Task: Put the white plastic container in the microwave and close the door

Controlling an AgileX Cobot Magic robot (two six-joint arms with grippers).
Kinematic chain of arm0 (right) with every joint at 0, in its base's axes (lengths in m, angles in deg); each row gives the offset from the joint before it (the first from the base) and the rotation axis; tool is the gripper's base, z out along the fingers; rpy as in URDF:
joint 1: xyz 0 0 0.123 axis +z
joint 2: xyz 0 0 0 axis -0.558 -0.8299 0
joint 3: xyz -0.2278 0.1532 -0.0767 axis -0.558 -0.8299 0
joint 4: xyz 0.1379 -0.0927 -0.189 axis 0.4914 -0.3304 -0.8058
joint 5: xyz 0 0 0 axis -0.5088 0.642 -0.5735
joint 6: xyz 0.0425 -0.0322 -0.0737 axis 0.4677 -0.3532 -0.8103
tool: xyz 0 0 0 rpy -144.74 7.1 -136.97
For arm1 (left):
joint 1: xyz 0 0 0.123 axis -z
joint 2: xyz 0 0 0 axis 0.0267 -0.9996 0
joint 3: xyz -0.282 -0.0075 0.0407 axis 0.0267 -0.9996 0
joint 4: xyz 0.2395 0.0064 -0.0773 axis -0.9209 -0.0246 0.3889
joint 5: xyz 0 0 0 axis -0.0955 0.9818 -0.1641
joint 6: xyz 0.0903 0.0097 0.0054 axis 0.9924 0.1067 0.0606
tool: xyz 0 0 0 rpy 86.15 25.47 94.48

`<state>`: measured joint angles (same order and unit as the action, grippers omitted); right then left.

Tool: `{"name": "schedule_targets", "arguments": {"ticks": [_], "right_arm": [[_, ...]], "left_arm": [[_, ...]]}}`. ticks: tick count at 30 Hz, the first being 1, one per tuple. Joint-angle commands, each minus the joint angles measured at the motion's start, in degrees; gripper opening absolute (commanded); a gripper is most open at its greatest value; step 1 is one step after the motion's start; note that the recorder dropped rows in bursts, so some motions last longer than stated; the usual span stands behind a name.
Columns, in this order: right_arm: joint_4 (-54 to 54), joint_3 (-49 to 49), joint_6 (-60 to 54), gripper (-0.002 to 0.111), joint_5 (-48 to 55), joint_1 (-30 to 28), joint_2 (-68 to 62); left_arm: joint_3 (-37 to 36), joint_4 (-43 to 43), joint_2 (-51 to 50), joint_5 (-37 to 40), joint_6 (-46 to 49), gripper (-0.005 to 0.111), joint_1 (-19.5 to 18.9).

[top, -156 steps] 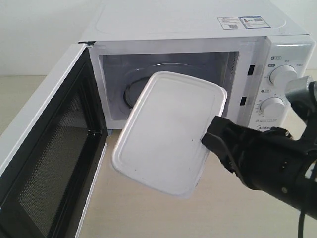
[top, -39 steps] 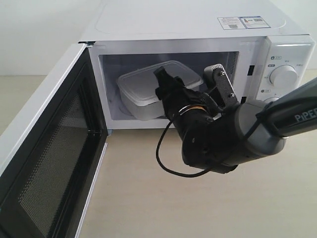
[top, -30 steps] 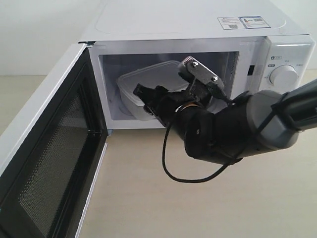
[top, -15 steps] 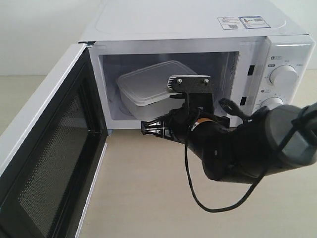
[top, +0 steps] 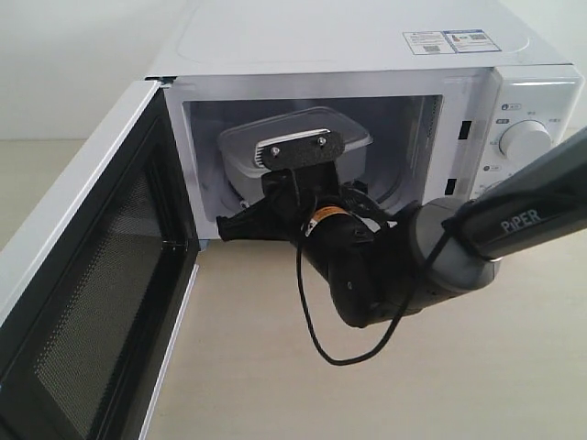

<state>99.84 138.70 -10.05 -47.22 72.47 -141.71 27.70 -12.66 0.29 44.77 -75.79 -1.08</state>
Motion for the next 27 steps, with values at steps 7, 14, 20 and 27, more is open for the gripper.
{"name": "schedule_targets", "arguments": {"ticks": [7, 14, 20, 27], "right_arm": [[2.82, 3.61, -4.76, 0.000, 0.43, -0.83, -1.73], [9.98, 3.61, -14.45, 0.000, -0.92, -0.93, -1.73], [11.38, 1.32, -13.98, 0.000, 1.26, -0.60, -0.10], [11.32, -10.04, -17.23, 0.000, 5.50, 3.26, 10.33]], "left_arm": [[-0.23, -0.06, 0.13, -0.15, 0.22, 0.004, -0.09], [-0.23, -0.06, 0.13, -0.15, 0.22, 0.004, -0.09], [-0.23, -0.06, 0.13, -0.15, 0.22, 0.004, -0.09], [-0.23, -0.06, 0.13, -0.15, 0.22, 0.004, -0.09]]}}
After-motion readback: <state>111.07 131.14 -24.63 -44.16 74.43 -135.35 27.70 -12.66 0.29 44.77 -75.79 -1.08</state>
